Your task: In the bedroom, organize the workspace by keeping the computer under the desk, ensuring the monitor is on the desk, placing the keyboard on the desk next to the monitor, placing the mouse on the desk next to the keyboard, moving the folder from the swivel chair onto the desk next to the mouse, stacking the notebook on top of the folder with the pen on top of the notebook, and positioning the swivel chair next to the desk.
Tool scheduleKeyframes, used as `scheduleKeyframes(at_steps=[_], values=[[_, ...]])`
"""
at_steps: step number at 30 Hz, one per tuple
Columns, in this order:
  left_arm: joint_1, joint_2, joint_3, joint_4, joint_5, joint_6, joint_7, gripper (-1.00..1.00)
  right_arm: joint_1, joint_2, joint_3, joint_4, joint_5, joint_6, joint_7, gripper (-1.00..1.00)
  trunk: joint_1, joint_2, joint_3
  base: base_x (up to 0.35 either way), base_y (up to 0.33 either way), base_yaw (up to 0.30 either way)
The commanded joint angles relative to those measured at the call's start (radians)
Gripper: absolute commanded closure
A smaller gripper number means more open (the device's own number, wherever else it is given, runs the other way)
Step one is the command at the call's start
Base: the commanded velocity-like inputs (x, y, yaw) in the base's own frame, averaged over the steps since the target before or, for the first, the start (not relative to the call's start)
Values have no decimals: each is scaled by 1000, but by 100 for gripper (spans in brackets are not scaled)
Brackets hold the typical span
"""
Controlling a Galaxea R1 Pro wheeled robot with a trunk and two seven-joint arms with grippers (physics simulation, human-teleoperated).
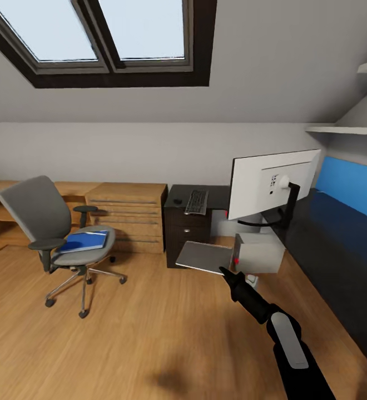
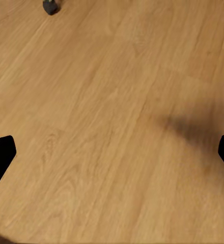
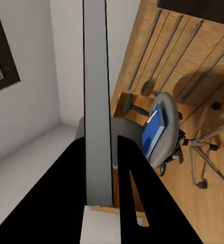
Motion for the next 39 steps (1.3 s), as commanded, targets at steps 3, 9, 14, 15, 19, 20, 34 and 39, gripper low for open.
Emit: scheduleKeyframes(at_steps=[3, 9, 14, 15, 19, 20, 34, 39], values=[[-1, 0, 0, 1, 8, -4, 0, -100, -1, 1, -4, 0, -4, 9, 3, 100, -4, 7, 2, 267, 209, 0], [-1, 1, 0, 2, 8, -4, -3, -100, -1, 1, -4, 0, -3, 9, 3, 100, -4, 7, 2, 203, 153, 0], [-1, 0, 0, 1, 8, -4, -5, -100, -1, 1, -4, 0, -3, 9, 3, 100, -15, 28, 12, 102, 70, 0], [-1, 0, 0, 1, 8, -4, -5, -100, -1, 1, -4, 0, -3, 9, 3, 100, -19, 35, 15, 47, 31, 0], [-1, 0, 0, 2, 8, -3, -5, -100, -1, 1, -4, 0, -3, 9, 3, 100, -34, 63, 27, 25, 17, 0], [-1, 0, 0, 2, 8, -3, -5, -100, -1, 0, -4, 0, -3, 9, 3, 100, -38, 70, 30, 12, 8, 0], [-1, 0, -1, 1, 8, -2, -5, -100, -1, -1, -4, -2, -3, 9, 3, 100, -92, 168, 74, 12, 1, 0], [-1, 0, 0, 1, 8, -2, -5, -100, -1, -1, -4, -2, -3, 9, 3, 100, -111, 203, 90, 252, 0, 0]])
